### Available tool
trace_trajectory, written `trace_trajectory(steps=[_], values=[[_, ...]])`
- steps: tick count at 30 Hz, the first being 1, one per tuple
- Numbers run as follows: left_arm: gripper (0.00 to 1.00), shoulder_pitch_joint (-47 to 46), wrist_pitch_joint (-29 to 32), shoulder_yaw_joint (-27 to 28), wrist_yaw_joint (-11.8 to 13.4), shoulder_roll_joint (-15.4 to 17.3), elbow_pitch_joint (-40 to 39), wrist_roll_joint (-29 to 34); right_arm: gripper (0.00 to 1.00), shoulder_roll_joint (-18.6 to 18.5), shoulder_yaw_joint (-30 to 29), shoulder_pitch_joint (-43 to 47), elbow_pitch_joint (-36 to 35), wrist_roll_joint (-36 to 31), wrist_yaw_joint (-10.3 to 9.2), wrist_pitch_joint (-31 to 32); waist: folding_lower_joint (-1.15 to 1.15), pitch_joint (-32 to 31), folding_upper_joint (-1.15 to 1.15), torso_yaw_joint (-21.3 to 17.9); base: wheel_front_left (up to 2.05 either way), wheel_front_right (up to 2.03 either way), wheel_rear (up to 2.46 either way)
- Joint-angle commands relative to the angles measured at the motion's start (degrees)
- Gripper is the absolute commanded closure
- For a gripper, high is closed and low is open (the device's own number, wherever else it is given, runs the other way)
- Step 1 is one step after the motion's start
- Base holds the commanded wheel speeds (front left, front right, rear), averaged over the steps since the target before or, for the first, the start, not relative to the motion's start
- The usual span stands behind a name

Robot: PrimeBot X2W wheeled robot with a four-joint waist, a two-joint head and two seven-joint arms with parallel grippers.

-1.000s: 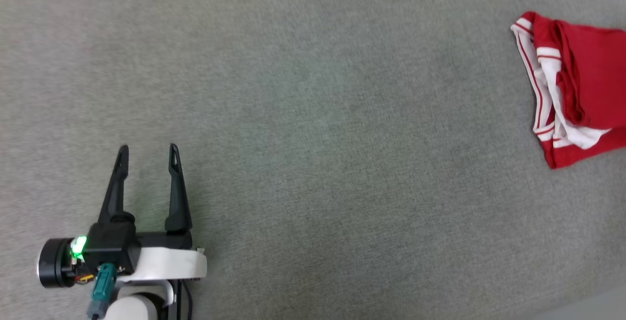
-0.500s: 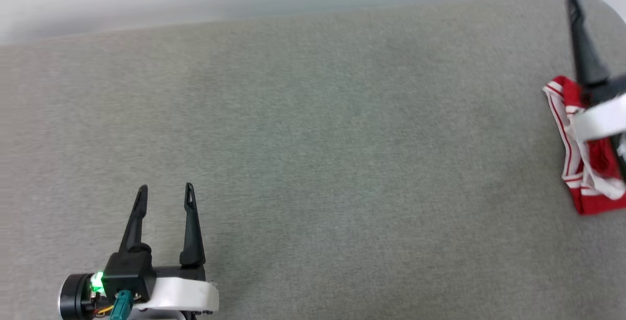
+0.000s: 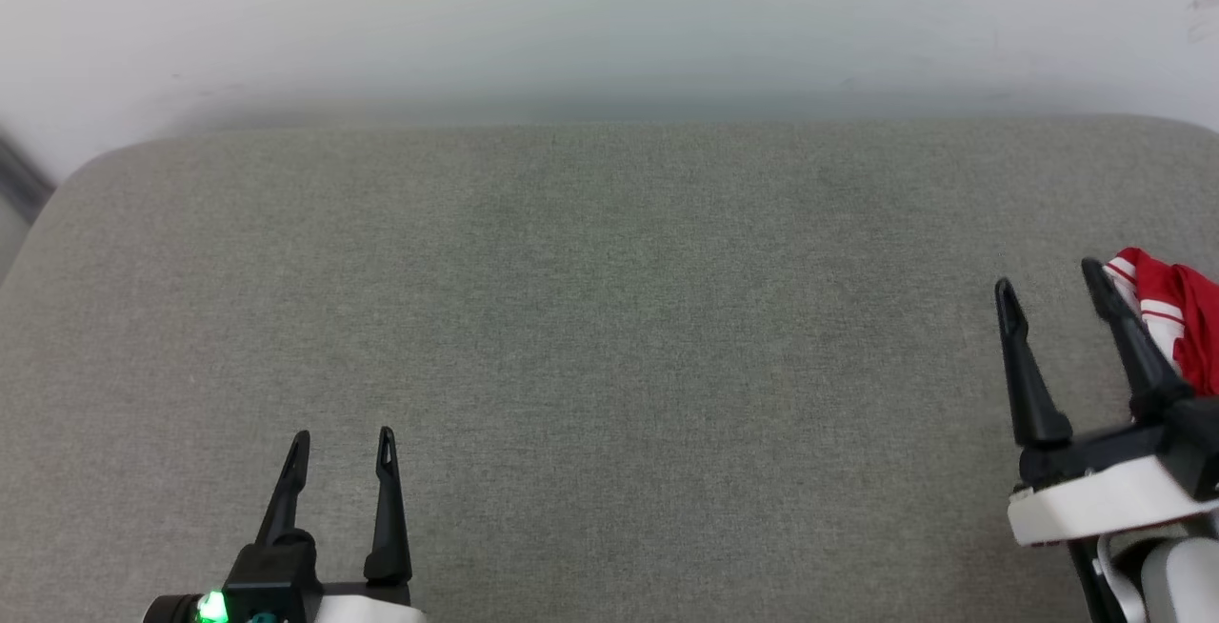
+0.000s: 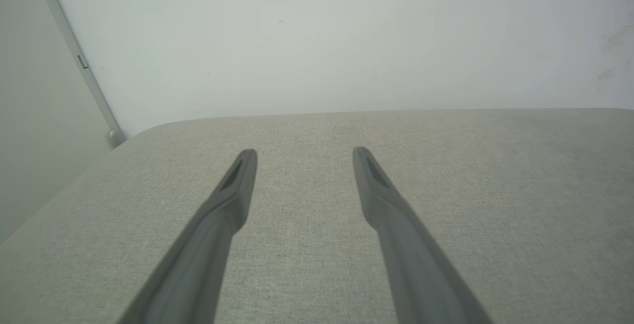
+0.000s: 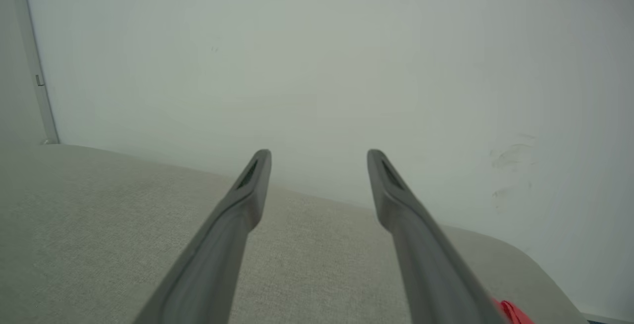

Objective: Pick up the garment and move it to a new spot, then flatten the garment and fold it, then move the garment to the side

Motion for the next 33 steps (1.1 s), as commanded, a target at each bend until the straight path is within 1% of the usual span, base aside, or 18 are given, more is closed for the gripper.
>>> trace_trajectory(steps=[1,8,13,19,25,26,30,33], values=[[0.0,0.8,-0.1,0.0,-0.1,-0.1,0.2,0.2,0.0,1.1,-0.6,2.3,-0.2,0.3,-0.04,-0.1,0.01,-1.0,0.0,0.3,0.0,0.0,0.0],[0.0,2.9,-0.1,-0.5,-0.4,-0.1,1.0,0.0,0.0,5.3,-3.0,10.5,-1.5,0.3,-0.04,-0.1,0.01,-3.5,0.0,-0.2,0.0,0.0,0.0],[0.0,4.0,-0.1,-0.3,-0.5,-0.2,0.7,-0.2,0.0,7.6,-4.2,14.3,-3.2,0.4,-0.04,-0.1,0.01,-4.3,0.0,-1.0,0.0,0.0,0.0],[0.0,4.6,-0.1,0.0,-0.8,-0.2,0.5,-0.4,0.0,9.2,-4.0,17.0,-4.6,0.5,-0.04,-0.1,0.01,-4.5,0.0,-1.6,0.0,0.0,0.0],[0.0,4.3,-0.1,0.3,-1.1,-0.2,0.7,-0.8,0.0,9.8,-3.9,17.5,-4.9,0.4,-0.04,-0.1,0.01,-4.3,0.0,-1.8,0.0,0.0,0.0],[1.0,4.2,0.0,0.2,-1.0,-0.1,0.8,-0.6,1.0,9.6,-3.9,16.8,-4.5,0.2,0.0,0.0,0.01,-4.3,0.0,-1.8,0.0,0.0,0.0],[1.0,4.6,0.1,0.0,-1.0,-0.1,2.8,-0.8,1.0,9.6,-3.6,17.0,-2.4,0.5,0.0,0.2,0.01,-4.3,0.0,-1.8,0.0,0.0,0.0],[1.0,4.3,0.7,0.0,-1.2,0.1,2.7,-4.9,1.0,9.5,-3.5,16.6,-2.1,4.3,0.0,0.8,0.01,-4.3,0.0,-1.8,0.0,0.0,0.0]])
